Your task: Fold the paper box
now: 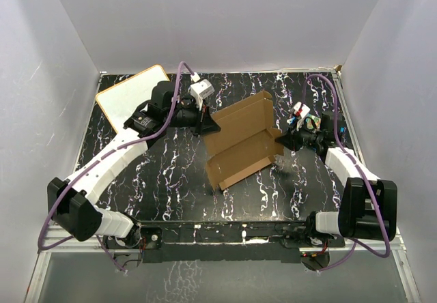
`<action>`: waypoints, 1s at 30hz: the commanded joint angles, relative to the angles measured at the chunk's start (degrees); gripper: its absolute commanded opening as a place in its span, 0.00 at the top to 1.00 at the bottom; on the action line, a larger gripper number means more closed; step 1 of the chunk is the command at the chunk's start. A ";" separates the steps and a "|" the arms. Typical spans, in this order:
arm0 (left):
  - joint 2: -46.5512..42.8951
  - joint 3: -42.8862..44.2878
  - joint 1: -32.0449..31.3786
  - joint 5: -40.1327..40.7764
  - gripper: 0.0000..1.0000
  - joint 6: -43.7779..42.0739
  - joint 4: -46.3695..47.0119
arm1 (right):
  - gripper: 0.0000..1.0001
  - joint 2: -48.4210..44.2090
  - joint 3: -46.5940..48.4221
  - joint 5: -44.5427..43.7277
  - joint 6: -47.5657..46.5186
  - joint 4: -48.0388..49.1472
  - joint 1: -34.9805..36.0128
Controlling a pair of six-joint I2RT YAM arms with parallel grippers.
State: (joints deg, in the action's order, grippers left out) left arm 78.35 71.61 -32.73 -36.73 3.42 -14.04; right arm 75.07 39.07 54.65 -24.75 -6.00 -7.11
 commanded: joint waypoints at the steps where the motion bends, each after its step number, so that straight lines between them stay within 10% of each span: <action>1: -0.21 1.85 -0.03 -3.34 1.00 0.48 1.28 | 0.92 -0.69 -2.73 0.42 6.58 18.04 0.18; 30: 3.48 -3.42 -0.10 -4.18 1.00 2.30 5.40 | 0.80 -0.32 -4.34 0.93 -8.34 8.37 0.37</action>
State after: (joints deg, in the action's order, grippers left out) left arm 82.41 68.53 -32.71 -39.48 6.55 -9.02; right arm 76.47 31.53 53.74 -30.24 2.81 -6.85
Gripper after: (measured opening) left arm 0.013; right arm 0.183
